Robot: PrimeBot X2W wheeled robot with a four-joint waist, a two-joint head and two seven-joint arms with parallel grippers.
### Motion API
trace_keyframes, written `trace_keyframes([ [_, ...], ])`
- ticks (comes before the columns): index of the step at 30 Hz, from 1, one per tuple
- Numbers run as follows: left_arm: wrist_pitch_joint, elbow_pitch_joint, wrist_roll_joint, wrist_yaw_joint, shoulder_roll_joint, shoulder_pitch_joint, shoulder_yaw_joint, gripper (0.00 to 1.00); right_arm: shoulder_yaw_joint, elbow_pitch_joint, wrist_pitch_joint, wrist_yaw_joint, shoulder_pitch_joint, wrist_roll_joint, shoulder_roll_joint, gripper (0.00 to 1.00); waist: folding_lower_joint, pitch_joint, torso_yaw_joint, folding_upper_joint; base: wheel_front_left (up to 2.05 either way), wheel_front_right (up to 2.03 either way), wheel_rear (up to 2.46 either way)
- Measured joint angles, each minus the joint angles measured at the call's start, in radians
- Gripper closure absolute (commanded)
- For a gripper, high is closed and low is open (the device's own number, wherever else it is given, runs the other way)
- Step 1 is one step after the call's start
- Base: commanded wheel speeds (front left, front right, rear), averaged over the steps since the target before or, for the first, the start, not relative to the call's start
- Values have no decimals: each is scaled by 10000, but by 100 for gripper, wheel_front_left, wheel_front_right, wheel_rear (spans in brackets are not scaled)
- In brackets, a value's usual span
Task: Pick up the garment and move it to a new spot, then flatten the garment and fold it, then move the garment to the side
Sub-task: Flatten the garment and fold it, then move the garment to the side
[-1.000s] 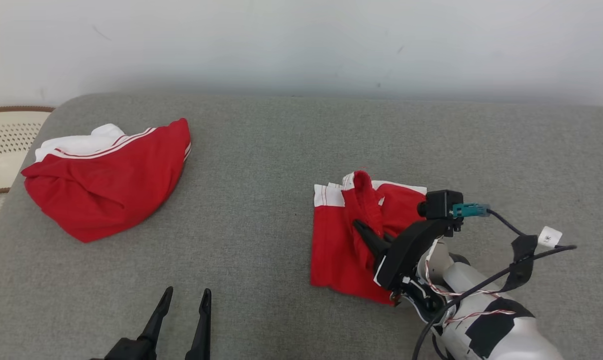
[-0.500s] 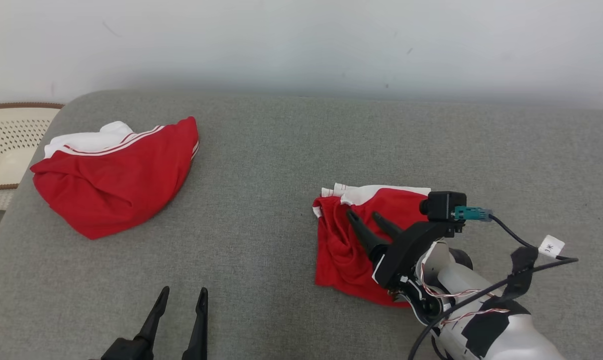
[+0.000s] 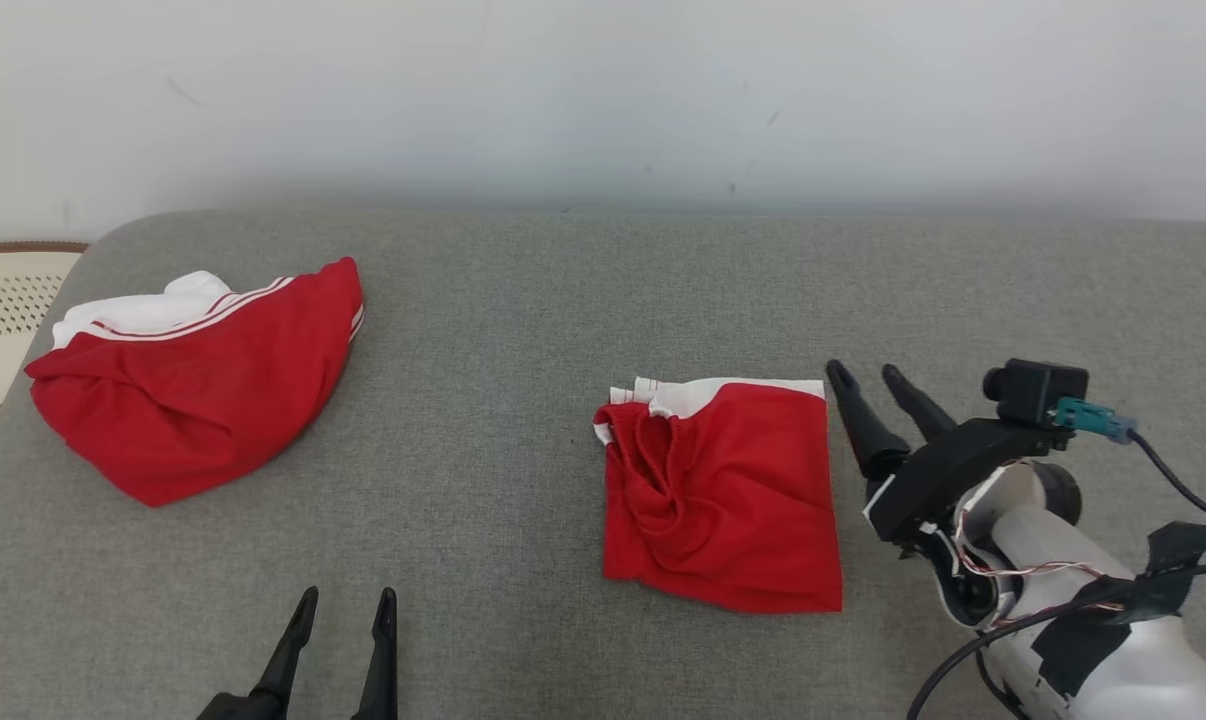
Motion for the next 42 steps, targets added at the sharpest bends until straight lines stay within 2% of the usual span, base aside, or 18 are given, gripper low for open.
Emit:
trace_keyframes([
  [5, 0, -52, 65, 42, 0, 2, 77, 0, -171, 604, 207, 0, 148, -282, -167, 0, 0, 8, -83, 0, 0, 0, 0],
  [23, 0, -48, 102, 25, 0, -172, 8, 0, -27, 2355, 1183, 0, 197, -42, 802, 0, 0, 376, 237, 0, 0, 0, 0],
  [28, 0, -44, 84, 29, 2, -217, -19, 0, 144, 2357, 1555, 0, 182, 288, 966, 0, 0, 469, 343, -1, 0, 0, 0],
  [29, 0, -42, 71, 31, 0, -217, -27, 0, 173, 2313, 1616, 0, 181, 364, 974, 13, 0, 484, 358, -1, 0, 0, 0],
  [30, 0, -42, 58, 35, -2, -221, -36, 0, 203, 2265, 1641, 0, 180, 453, 982, 63, 0, 498, 372, -1, 0, 0, 0],
  [31, 0, -40, 50, 44, -2, -223, -46, 0, 253, 2224, 1647, 0, 179, 460, 982, 100, 0, 509, 384, 0, 0, 0, 0],
  [37, 0, -23, 31, 86, -2, -223, -6, 0, 639, 2207, 1254, 0, 126, 320, 819, 100, 1, 497, 349, -1, 0, 0, 0],
  [42, -2, -86, 35, 88, 0, -194, 165, 0, 1085, 2157, 796, 0, -281, -150, 314, 100, 0, 437, 60, -1, 0, 0, 0],
])
